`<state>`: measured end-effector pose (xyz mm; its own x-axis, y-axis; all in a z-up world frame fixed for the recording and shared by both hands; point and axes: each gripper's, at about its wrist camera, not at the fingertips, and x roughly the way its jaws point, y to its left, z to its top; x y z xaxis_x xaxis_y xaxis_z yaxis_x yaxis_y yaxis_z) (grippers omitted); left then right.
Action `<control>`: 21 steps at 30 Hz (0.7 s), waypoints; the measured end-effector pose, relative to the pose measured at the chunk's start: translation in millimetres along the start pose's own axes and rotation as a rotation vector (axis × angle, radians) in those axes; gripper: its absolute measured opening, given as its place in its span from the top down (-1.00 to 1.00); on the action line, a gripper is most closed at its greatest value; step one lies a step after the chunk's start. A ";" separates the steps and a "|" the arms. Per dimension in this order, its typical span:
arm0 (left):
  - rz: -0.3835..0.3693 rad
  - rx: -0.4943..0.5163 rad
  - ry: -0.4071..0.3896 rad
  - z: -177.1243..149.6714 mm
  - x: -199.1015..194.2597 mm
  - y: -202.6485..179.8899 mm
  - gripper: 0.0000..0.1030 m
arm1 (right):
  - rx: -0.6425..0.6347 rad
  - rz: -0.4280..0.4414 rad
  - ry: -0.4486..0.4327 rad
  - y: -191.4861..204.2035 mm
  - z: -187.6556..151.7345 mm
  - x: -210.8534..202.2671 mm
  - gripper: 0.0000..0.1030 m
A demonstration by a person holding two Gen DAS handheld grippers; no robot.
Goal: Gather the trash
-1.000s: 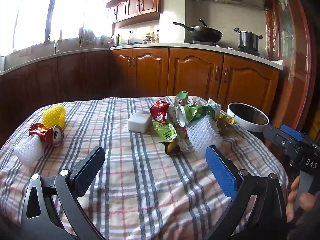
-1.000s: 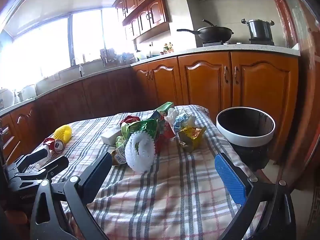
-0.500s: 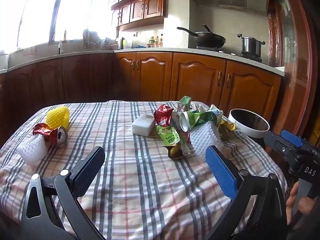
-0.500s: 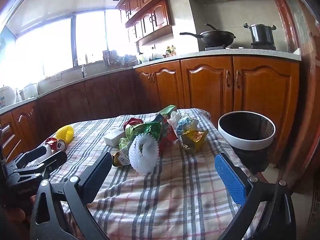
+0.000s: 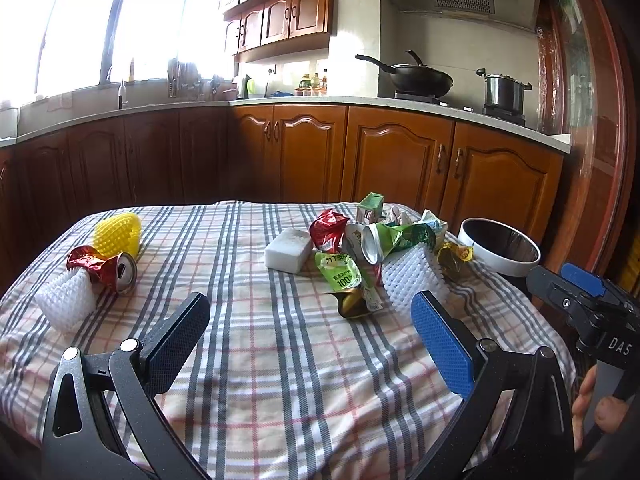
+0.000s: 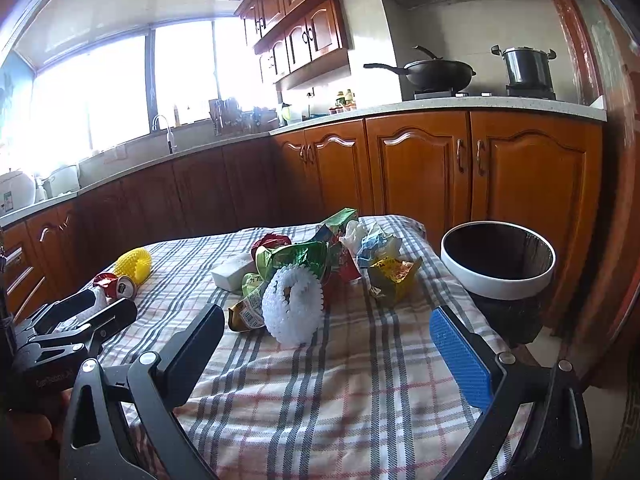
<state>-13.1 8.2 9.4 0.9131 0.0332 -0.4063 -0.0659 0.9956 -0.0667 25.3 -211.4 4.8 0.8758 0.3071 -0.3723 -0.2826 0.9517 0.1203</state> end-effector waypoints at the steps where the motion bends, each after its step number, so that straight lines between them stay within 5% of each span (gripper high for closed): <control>1: 0.000 0.000 0.000 -0.3 0.2 0.2 -0.99 | 0.001 0.001 0.001 0.0 -0.1 0.6 -1.00; 21: 0.001 0.000 0.022 -1.6 10.4 0.6 -0.99 | 0.017 0.030 0.019 -3.5 -2.2 8.9 -1.00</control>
<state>-4.2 9.1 3.8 0.9040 0.0325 -0.4264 -0.0672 0.9955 -0.0666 33.2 -212.0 -1.0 0.8597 0.3353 -0.3854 -0.3014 0.9420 0.1473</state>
